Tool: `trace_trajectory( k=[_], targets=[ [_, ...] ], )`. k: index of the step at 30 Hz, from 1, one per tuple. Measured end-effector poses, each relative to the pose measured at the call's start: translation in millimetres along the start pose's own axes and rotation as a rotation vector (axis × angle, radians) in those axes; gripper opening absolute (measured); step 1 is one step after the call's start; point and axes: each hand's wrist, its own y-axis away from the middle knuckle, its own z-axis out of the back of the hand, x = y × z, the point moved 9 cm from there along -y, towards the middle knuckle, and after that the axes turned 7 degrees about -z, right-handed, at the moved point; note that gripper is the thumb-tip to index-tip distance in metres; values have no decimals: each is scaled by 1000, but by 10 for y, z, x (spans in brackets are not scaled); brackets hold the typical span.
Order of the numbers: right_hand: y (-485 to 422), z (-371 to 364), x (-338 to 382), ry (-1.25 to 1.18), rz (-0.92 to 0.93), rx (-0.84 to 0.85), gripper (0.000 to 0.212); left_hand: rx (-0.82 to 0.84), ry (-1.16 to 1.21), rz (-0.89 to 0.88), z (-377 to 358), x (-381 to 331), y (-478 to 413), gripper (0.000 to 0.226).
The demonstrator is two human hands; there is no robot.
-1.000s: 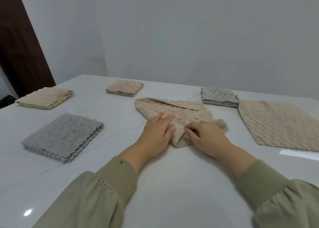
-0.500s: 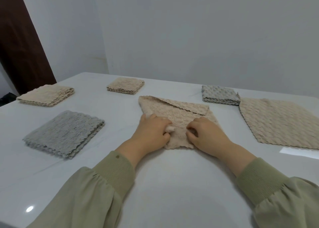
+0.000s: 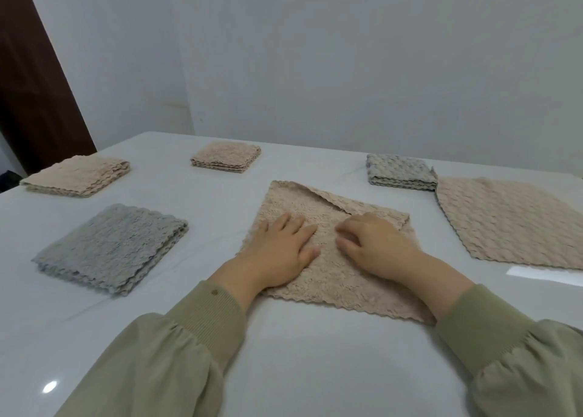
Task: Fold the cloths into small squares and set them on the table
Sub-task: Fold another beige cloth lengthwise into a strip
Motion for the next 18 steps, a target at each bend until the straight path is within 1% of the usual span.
trace_trajectory(
  k=[3,4,5,7,9,11,14,15,16,17,18],
  targets=[
    [-23,59,-689,237,-430,-1,55,36,-12,21,-63,47,-25,59],
    [8,116,-839,251,-527,-25,60,34,-17,23,-48,58,-34,59],
    [27,172,-904,235,-567,-59,63,26,-26,24,-29,60,-44,59],
    [24,242,-831,197,-536,-116,62,-12,-53,25,31,61,-52,60],
    [-8,233,-638,168,-435,-106,59,-67,-87,34,116,47,-40,60],
    [-21,131,-424,95,-325,-20,57,-96,-114,57,197,45,-14,58],
    [52,-112,-139,-6,-186,227,60,-113,-119,94,352,49,34,49],
    [87,-173,-64,13,-144,301,62,-131,-79,105,402,52,63,46],
    [108,-198,-9,47,-110,335,61,-152,1,118,439,68,96,43],
    [108,-177,32,77,-84,318,60,-181,94,128,472,89,125,40],
    [94,-110,68,89,-65,256,57,-223,147,128,512,107,150,38]
  ],
)
